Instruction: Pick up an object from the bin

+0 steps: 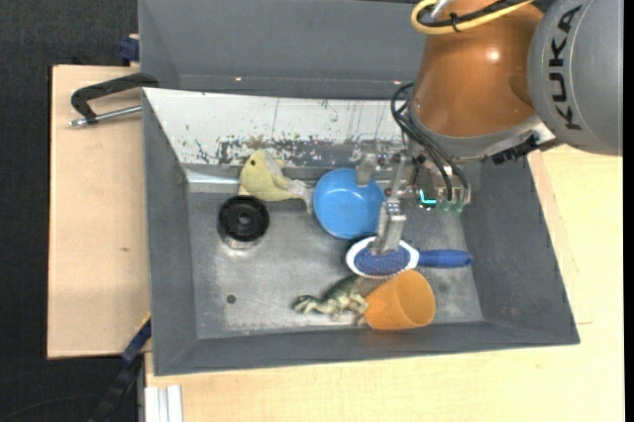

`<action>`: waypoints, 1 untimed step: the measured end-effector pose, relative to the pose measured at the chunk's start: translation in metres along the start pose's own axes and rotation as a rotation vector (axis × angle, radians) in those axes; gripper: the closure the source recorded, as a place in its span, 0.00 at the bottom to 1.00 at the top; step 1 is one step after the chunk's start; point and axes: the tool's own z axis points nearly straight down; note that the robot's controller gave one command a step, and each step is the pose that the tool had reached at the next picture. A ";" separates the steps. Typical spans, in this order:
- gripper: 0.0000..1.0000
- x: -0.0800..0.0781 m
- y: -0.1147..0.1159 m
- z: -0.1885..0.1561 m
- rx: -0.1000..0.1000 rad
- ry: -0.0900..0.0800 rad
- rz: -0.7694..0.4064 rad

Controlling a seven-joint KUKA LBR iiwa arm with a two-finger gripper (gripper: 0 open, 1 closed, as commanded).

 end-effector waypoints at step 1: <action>0.00 -0.017 0.009 0.152 0.000 -0.004 -0.061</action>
Offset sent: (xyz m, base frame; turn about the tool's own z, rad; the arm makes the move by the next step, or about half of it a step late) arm 0.0165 0.0091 -0.1485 -0.0617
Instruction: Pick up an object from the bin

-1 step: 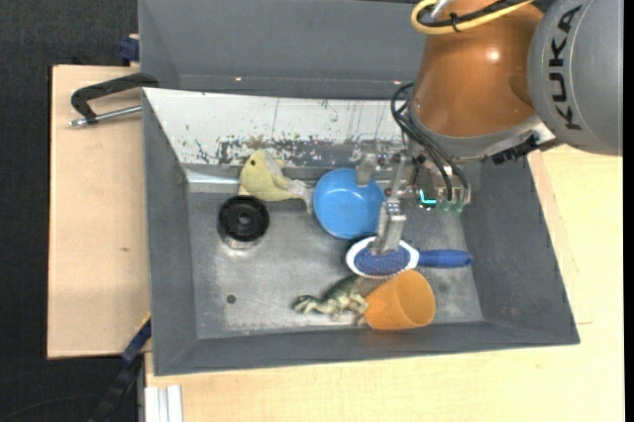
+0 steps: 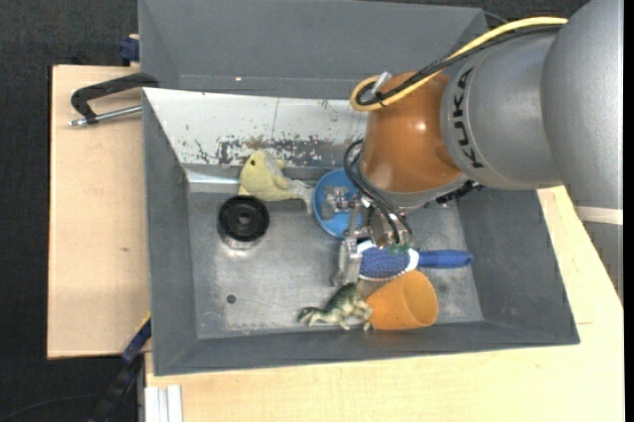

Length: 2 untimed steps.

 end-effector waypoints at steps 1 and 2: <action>1.00 -0.002 0.001 -0.006 -0.002 -0.009 0.001; 1.00 0.015 0.002 -0.211 0.001 -0.020 -0.162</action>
Offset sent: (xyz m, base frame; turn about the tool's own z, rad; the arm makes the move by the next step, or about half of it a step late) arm 0.0000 0.0000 0.0000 0.0000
